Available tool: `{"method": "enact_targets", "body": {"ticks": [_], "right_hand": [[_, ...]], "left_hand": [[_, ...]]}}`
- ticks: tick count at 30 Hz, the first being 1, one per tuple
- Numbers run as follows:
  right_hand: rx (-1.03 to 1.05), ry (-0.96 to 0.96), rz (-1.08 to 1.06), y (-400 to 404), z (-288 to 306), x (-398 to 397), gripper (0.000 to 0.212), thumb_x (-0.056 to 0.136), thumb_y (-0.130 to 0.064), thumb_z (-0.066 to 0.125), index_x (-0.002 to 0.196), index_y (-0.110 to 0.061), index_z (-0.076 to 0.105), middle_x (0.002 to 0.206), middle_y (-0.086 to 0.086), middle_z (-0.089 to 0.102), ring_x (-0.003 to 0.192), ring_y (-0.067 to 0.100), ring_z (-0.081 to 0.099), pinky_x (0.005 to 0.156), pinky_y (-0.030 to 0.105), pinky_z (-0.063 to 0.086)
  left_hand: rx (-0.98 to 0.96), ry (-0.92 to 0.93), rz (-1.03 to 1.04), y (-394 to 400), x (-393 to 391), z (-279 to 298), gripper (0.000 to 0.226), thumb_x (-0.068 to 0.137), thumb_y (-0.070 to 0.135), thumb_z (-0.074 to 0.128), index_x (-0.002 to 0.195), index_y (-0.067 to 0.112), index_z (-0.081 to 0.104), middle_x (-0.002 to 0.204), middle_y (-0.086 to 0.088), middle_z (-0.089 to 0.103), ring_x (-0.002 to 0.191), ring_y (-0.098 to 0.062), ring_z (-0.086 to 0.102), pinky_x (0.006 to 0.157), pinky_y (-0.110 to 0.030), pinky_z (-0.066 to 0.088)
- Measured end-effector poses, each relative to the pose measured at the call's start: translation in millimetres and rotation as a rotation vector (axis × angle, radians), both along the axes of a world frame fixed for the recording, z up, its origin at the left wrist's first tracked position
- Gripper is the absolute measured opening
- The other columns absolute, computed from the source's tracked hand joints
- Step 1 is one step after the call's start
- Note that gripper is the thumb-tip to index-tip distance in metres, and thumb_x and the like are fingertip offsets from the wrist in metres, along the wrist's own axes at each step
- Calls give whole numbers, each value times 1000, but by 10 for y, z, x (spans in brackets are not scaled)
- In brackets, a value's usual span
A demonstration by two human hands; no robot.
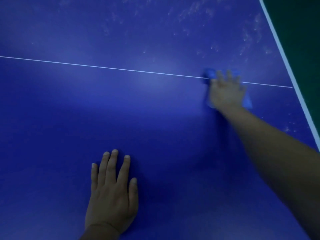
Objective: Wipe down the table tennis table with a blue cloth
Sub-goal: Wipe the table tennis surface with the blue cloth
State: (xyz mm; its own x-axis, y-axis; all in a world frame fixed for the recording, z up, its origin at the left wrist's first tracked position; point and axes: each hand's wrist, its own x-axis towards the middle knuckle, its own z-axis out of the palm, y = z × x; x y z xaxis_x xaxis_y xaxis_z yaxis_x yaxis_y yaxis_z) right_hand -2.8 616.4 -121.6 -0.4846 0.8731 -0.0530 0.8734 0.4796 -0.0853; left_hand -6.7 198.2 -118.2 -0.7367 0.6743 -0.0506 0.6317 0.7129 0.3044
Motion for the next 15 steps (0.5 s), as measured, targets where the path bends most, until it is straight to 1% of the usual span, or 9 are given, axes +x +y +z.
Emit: {"method": "enact_targets", "body": {"ticks": [2, 3, 5, 7, 9, 11, 12, 13, 15], "right_hand": [[-87, 21, -217, 363, 82, 379, 58, 104, -52, 16, 158, -31, 14, 167, -1, 7, 152, 34, 1, 119, 61, 3], [-109, 30, -279, 408, 99, 441, 59, 103, -52, 15, 159, -30, 12, 167, -1, 5, 152, 33, -2, 119, 61, 1], [-82, 43, -279, 258, 99, 358, 60, 104, -50, 17, 159, -27, 12, 167, 1, 6, 152, 34, -1, 119, 62, 2], [-22, 30, -102, -140, 81, 117, 58, 105, -47, 20, 159, -26, 15, 167, 3, 10, 152, 35, 4, 118, 63, 6], [34, 0, 241, -714, -21, -109, 57, 104, -47, 21, 158, -27, 19, 166, 2, 12, 152, 34, 7, 118, 61, 8], [-15, -18, 551, -1097, -78, -167, 59, 101, -50, 19, 157, -33, 18, 166, -4, 11, 153, 28, 4, 119, 56, 3], [-36, -30, 605, -1033, -62, -132, 59, 100, -49, 19, 157, -34, 18, 166, -5, 10, 153, 26, 3, 120, 55, 3], [-4, -66, 595, -829, -35, -54, 58, 101, -46, 21, 157, -34, 17, 166, -4, 10, 153, 27, 4, 120, 57, 6], [112, -130, 382, -244, -5, 196, 57, 102, -40, 25, 158, -30, 17, 167, 1, 9, 152, 33, 8, 117, 61, 16]], "left_hand": [[-10, -11, -1, 0, -4, 7, 61, 94, 40, 32, 143, 7, 49, 155, -19, 36, 147, -34, 24, 117, -54, 11], [-17, -15, -3, -2, -2, 11, 61, 94, 40, 31, 143, 7, 49, 155, -19, 36, 147, -34, 24, 117, -54, 11], [-20, -33, 0, -5, 3, 23, 62, 94, 40, 30, 143, 7, 49, 155, -18, 35, 147, -33, 23, 118, -55, 11], [-22, -53, 16, -4, 1, 26, 64, 94, 42, 28, 144, 7, 48, 156, -17, 33, 149, -31, 20, 119, -56, 12], [-30, -70, 27, 9, 9, 30, 66, 93, 43, 27, 145, 8, 47, 158, -16, 31, 150, -30, 17, 120, -58, 12], [-22, -75, 36, 17, 15, 37, 67, 92, 44, 26, 144, 7, 47, 158, -16, 31, 150, -30, 17, 120, -59, 12], [-19, -77, 37, 20, 20, 42, 68, 92, 44, 26, 144, 7, 47, 158, -16, 31, 150, -30, 17, 120, -59, 12], [-16, -80, 37, 21, 20, 49, 68, 92, 44, 26, 145, 7, 47, 158, -16, 31, 150, -30, 17, 120, -58, 11], [-8, -84, 42, 26, 12, 54, 68, 92, 45, 25, 145, 7, 46, 158, -16, 30, 150, -30, 16, 121, -57, 10]]}}
